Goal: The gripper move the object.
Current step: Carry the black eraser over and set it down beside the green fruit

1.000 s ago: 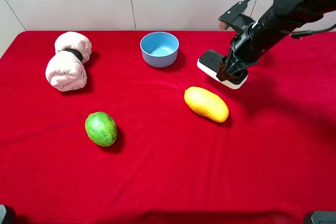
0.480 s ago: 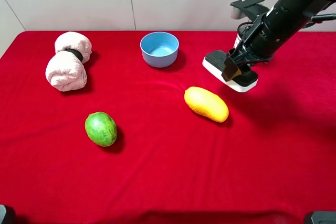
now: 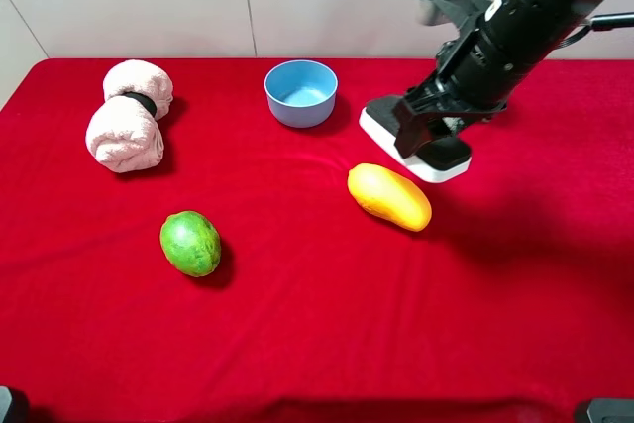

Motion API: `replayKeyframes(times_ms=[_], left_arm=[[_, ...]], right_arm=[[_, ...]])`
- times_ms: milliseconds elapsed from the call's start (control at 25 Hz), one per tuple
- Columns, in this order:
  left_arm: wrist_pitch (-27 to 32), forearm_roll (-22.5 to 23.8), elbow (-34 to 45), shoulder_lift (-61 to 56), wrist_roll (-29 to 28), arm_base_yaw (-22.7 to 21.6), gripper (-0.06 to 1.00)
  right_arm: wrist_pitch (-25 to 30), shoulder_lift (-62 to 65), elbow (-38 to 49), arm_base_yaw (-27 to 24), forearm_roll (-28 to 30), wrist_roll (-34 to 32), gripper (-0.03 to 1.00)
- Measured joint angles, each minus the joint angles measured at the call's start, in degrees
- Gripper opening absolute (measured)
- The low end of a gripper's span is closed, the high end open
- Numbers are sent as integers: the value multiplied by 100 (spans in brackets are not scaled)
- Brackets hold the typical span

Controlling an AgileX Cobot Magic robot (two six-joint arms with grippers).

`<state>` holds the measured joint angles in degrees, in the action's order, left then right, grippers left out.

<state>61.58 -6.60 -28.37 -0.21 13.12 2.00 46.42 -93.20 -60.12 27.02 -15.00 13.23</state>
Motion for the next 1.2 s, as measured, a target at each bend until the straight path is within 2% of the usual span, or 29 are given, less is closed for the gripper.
replayKeyframes(times_ms=[200, 560, 760, 1200], left_arm=[[0, 0, 0, 0, 0, 0, 98], [0, 0, 0, 0, 0, 0, 98], [0, 0, 0, 0, 0, 0, 98], [0, 0, 0, 0, 0, 0, 98]], right_arm=[[-65, 13, 0, 596, 6, -590, 45], [-637, 13, -5, 1471, 262, -1523, 45], [-749, -204, -81, 1706, 268, -1566, 45], [-695, -1359, -1090, 1889, 281, -1577, 45]])
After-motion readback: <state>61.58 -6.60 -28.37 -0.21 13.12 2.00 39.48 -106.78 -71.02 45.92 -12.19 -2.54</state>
